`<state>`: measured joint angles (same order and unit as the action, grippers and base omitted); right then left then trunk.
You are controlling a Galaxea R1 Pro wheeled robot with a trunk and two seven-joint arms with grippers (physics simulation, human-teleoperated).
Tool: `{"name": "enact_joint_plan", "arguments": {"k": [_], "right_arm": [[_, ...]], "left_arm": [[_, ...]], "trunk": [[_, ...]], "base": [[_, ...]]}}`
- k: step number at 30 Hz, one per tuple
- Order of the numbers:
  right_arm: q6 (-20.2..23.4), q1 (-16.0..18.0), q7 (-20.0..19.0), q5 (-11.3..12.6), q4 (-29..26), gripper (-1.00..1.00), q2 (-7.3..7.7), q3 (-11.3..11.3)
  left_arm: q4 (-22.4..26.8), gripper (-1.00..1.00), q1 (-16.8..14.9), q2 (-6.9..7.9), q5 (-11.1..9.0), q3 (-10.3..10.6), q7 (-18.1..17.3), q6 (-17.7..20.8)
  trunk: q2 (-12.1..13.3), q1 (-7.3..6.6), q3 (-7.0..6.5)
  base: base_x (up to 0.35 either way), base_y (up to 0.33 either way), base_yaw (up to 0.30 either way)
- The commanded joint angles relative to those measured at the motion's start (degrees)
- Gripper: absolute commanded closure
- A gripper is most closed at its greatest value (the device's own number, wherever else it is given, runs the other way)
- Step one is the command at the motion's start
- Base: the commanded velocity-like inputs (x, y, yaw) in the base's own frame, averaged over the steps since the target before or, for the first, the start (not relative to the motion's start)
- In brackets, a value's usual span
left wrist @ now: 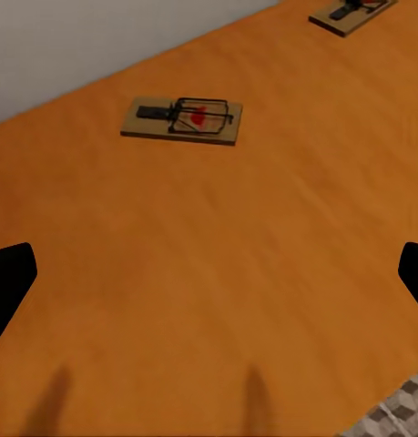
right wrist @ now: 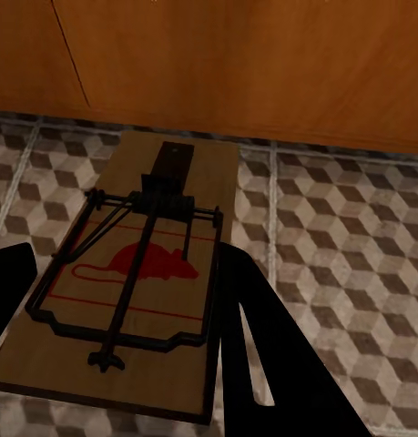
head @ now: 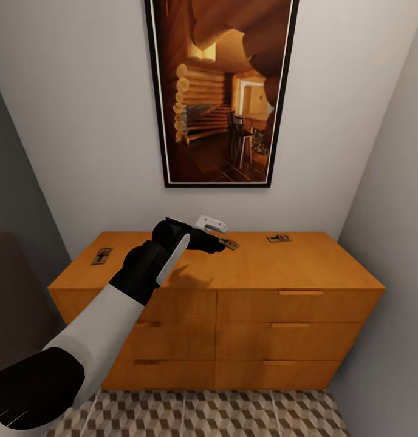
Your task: Take the four mousetraps from the cabinet in the bathroom and place them on the bathroom floor. Make sure all four end up on the same floor surface, and ensure that at least two of them are either under or directly next to the same bathroom sink.
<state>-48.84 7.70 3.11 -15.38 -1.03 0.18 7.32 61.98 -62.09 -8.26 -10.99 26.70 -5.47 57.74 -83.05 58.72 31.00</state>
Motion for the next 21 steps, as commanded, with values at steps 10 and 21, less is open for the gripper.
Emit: {"name": "enact_joint_plan", "arguments": {"k": [10, 21], "right_arm": [[0.0, 0.0, 0.3, -0.6, 0.1, 1.0, -0.05, 0.3], [0.0, 0.0, 0.3, -0.6, 0.1, 1.0, -0.01, 0.3]], "left_arm": [[-0.9, -1.0, 0.0, -0.07, 0.1, -0.1, 0.2, 0.0], [-0.4, -1.0, 0.0, -0.51, 0.0, -2.3, 10.7, -0.1]], "trunk": [[0.0, 0.01, 0.06], [0.0, 0.01, 0.06]], "base": [[0.024, -0.002, 0.0], [0.0, 0.0, 0.0]]}}
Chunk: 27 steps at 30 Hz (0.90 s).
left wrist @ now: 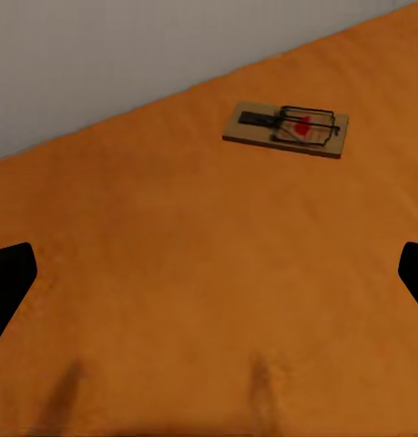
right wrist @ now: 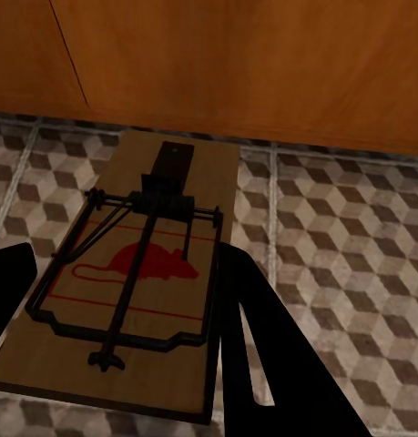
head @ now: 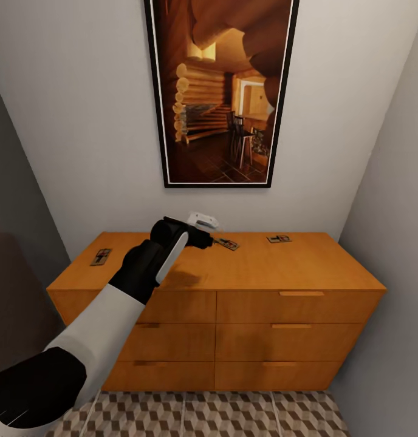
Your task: Take the four mousetraps from the cabinet in the bathroom and place them on the bathroom floor. Make sure all four end up on the same floor surface, and ensure that at least two of them are either under or directly next to the same bathroom sink.
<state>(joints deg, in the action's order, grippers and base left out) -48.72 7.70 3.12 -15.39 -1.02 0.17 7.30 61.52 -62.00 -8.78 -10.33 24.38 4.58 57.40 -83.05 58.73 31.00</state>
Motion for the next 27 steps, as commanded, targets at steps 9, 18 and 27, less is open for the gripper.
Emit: {"name": "enact_joint_plan", "arguments": {"k": [9, 18, 27], "right_arm": [[1.1, 0.0, 0.3, -0.6, 0.1, 1.0, 0.0, 0.3], [2.0, 0.0, 0.2, -0.6, 0.0, 1.0, 0.0, 0.3], [2.0, 0.0, 0.2, -0.6, 0.0, 1.0, 0.09, 0.3]], "left_arm": [[0.8, -1.0, 0.0, -0.44, -14.3, -0.4, 19.0, -4.5], [0.8, -1.0, 0.0, -0.26, -28.4, -0.2, 29.2, -7.1], [0.3, -1.0, 0.0, -0.11, -29.6, -0.1, 29.9, -7.6]], "trunk": [[0.0, 0.0, 0.06], [0.0, 0.0, 0.06], [0.0, 0.0, 0.06]], "base": [[0.0, 0.0, 0.0], [0.0, 0.0, 0.0], [0.0, 0.0, 0.0]]}}
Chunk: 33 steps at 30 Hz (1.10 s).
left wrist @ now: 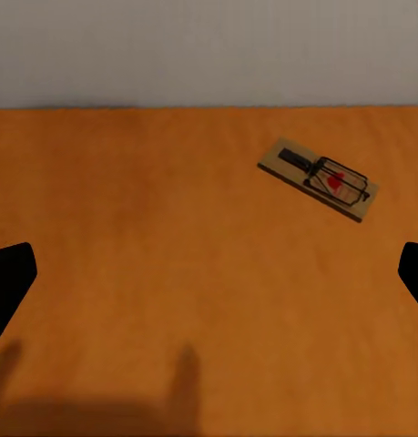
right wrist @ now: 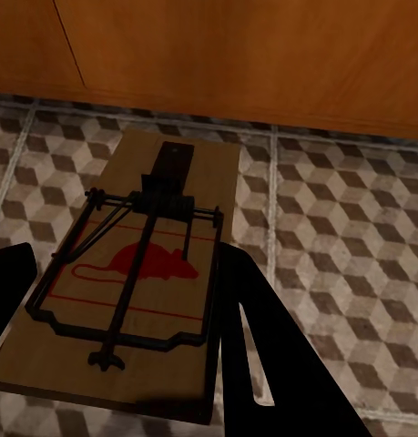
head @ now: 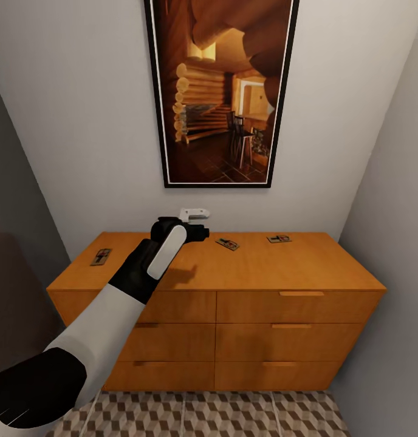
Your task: Take the four mousetraps from the cabinet in the bathroom and place them on the bathroom floor. Make sure all four end up on the same floor surface, and ensure that at least two of them are either under or directly next to the same bathroom sink.
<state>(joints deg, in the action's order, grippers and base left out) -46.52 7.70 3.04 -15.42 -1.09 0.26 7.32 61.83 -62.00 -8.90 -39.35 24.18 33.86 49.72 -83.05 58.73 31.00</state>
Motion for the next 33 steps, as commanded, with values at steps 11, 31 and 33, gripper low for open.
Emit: {"name": "enact_joint_plan", "arguments": {"k": [11, 31, 33], "right_arm": [[-0.2, 0.0, 0.3, -0.6, 0.1, 1.0, 0.01, 0.3], [-0.2, 0.0, 0.3, -0.6, 0.1, 1.0, 0.08, 0.3], [-0.2, 0.0, 0.3, -0.6, 0.1, 1.0, 0.09, 0.3]], "left_arm": [[-0.7, -1.0, -0.1, 0.31, -0.6, 0.1, 0.6, 0.0], [-1.2, -1.0, 0.0, 0.38, -0.6, 0.2, 0.6, 0.0], [-1.2, -1.0, 0.1, 0.38, -0.6, 0.2, 0.6, 0.0]], "trunk": [[0.0, 0.0, 0.06], [0.0, 0.0, 0.06], [0.0, 0.0, 0.06]], "base": [[0.0, 0.0, 0.0], [0.0, 0.0, 0.125], [0.0, 0.0, 0.155]]}}
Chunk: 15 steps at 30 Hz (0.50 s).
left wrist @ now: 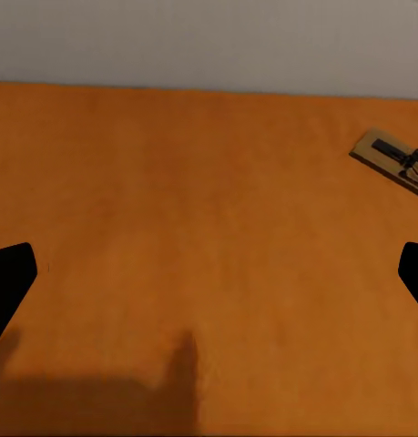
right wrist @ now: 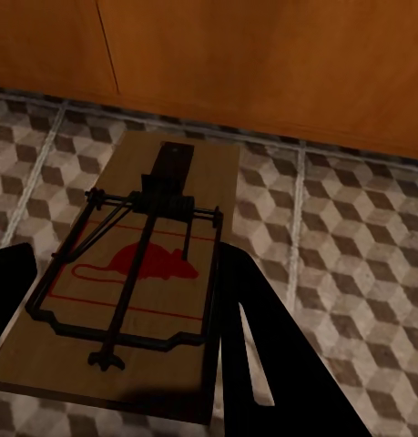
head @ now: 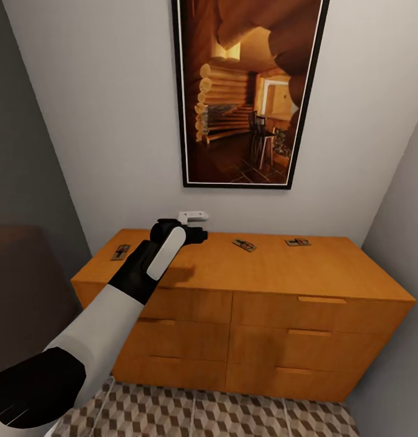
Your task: Take the four mousetraps from the cabinet in the bathroom and place them on the bathroom floor. Make sure all four end up on the same floor surface, and ensure that at least two of them are either under or directly next to the same bathroom sink.
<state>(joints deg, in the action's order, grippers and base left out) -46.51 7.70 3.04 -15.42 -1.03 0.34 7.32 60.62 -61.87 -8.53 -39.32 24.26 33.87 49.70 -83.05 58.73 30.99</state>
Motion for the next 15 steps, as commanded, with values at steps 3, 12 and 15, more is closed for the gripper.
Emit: {"name": "enact_joint_plan", "arguments": {"k": [3, 12, 15], "right_arm": [[-0.2, 0.0, 0.3, -0.6, 0.0, 1.0, 0.01, 0.3], [-0.2, 0.0, 0.3, -0.7, 0.1, 1.0, 0.0, 0.3], [-0.2, 0.0, 0.3, -0.7, 0.1, 1.0, -0.02, 0.3]], "left_arm": [[0.0, -1.0, 0.0, 0.01, -0.6, 0.1, 0.6, 0.1], [0.0, -1.0, 0.0, -0.01, -0.6, 0.1, 0.6, 0.1], [0.1, -1.0, 0.0, 0.0, -0.6, 0.1, 0.6, 0.0]], "trunk": [[0.0, 0.0, 0.06], [0.0, 0.0, 0.06], [0.0, 0.0, 0.06]], "base": [[0.0, 0.0, 0.092], [0.064, -0.14, 0.014], [0.109, -0.256, 0.001]]}}
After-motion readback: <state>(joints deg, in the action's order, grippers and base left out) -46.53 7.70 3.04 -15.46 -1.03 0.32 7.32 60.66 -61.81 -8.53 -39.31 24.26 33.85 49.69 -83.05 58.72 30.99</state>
